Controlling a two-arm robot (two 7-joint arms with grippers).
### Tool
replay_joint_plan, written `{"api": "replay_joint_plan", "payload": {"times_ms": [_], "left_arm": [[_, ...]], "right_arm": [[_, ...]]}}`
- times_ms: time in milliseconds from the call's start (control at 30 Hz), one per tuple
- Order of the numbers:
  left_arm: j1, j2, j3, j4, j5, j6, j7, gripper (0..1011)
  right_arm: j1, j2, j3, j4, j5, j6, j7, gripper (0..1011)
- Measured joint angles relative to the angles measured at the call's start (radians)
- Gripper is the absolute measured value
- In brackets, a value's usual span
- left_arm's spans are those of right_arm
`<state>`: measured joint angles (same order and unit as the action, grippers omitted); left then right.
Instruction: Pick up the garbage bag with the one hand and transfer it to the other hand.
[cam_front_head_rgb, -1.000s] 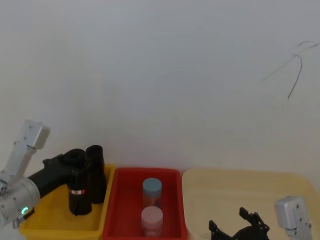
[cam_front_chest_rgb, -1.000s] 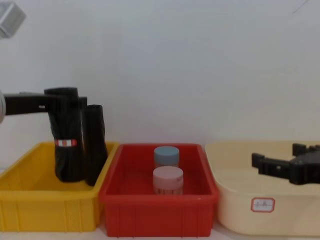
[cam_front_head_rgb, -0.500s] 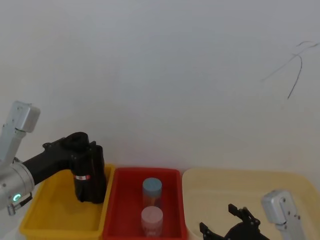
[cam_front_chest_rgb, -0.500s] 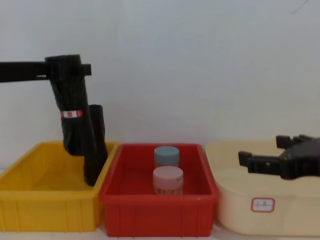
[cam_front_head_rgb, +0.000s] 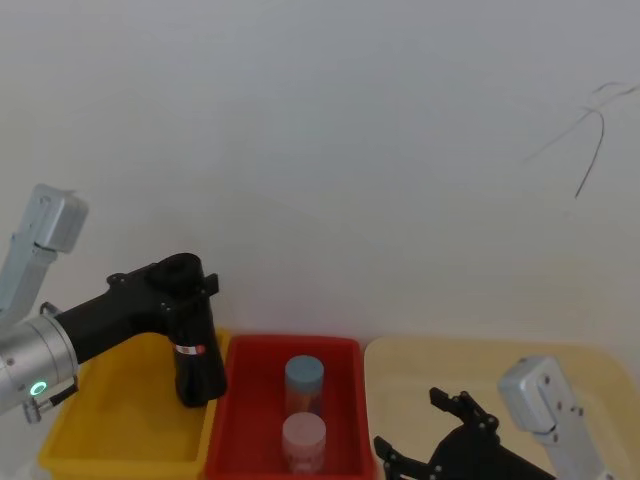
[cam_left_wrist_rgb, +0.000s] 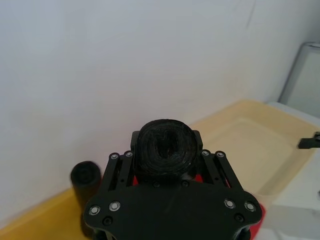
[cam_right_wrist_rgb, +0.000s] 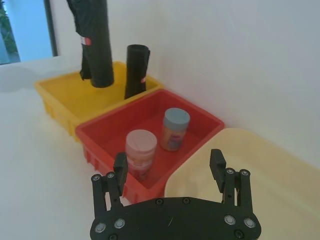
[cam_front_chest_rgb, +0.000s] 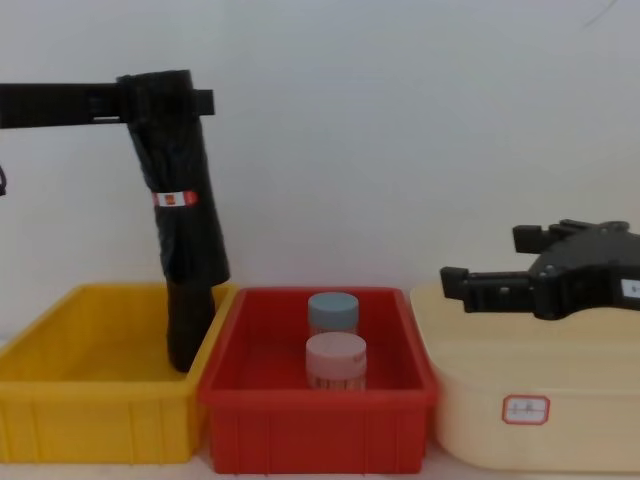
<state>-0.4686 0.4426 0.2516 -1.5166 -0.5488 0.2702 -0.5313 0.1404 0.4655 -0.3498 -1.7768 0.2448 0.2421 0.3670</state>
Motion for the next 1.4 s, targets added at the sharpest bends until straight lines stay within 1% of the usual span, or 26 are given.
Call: {"api": "replay_joint_plan", "payload": {"times_ms": [133, 533, 867, 1400], "left_arm": [[-0.002, 0.002, 0.011, -0.017, -0.013, 0.011, -0.017, 531], [-0.013, -0.003, 0.045, -0.046, -0.043, 0.042, -0.046, 531], [-0.026, -0.016, 0.076, -0.052, -0.051, 0.061, -0.048, 531], [-0.054, -0.041, 0.129, -0.042, -0.056, 0.079, -0.046, 531]], "right_arm": [[0.014, -0.004, -0.012, 0.010, 0.000, 0.006, 0.013, 1001], [0.068, -0.036, -0.050, 0.084, 0.011, 0.004, 0.041, 1001], [0.100, -0.053, -0.073, 0.118, 0.021, -0.005, 0.052, 1001], [0.140, -0.072, -0.104, 0.145, 0.037, -0.013, 0.067, 1001]]}}
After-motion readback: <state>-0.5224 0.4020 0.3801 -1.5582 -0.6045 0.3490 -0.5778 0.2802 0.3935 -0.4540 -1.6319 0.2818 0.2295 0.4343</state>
